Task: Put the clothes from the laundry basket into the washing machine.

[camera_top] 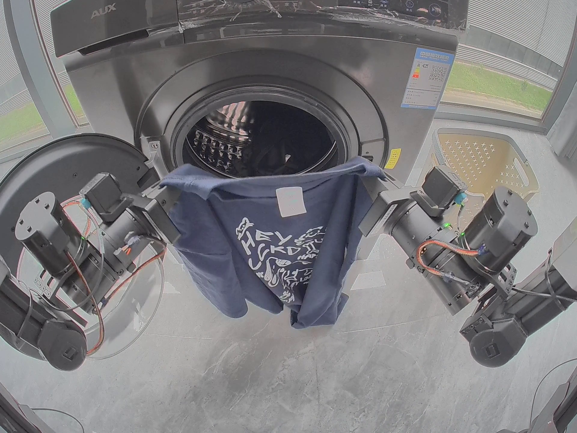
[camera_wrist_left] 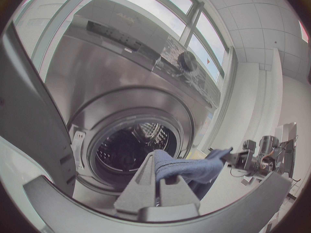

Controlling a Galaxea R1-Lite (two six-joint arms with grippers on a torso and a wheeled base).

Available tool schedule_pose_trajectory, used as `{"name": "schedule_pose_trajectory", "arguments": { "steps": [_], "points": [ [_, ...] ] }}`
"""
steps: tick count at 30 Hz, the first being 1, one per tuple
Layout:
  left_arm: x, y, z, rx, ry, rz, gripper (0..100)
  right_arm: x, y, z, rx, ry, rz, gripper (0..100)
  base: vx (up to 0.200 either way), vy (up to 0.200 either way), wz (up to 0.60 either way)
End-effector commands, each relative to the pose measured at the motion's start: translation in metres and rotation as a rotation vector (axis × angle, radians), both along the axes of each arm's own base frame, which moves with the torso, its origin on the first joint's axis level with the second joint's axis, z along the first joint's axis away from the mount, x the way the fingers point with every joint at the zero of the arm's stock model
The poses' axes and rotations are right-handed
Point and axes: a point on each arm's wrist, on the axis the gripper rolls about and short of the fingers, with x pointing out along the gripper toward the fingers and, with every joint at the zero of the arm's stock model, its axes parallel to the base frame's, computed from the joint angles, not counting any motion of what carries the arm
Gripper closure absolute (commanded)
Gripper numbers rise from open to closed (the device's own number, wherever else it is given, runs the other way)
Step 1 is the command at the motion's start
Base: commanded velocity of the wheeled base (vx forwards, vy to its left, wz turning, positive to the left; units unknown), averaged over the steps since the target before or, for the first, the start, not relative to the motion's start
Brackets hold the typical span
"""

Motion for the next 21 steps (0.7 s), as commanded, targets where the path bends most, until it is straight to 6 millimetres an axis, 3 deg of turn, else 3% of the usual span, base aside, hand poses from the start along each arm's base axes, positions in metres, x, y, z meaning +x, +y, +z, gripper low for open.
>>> {"name": "schedule_pose_trajectory", "arguments": {
  "steps": [1,11,21],
  "points": [
    [0.002,0.005,0.014,-0.023,-0.055,0.023,100,0.007,0.002,-0.007,-0.014,0.014,-0.009,100,0.000,0.000,0.00],
    [0.002,0.004,0.024,-0.038,-0.093,0.032,100,0.011,-0.002,0.005,0.030,-0.013,-0.065,100,0.000,0.000,0.00],
    [0.002,-0.003,0.034,-0.065,-0.125,0.042,100,0.000,-0.013,0.029,0.075,-0.060,-0.113,100,0.000,0.000,0.00]
  ]
}}
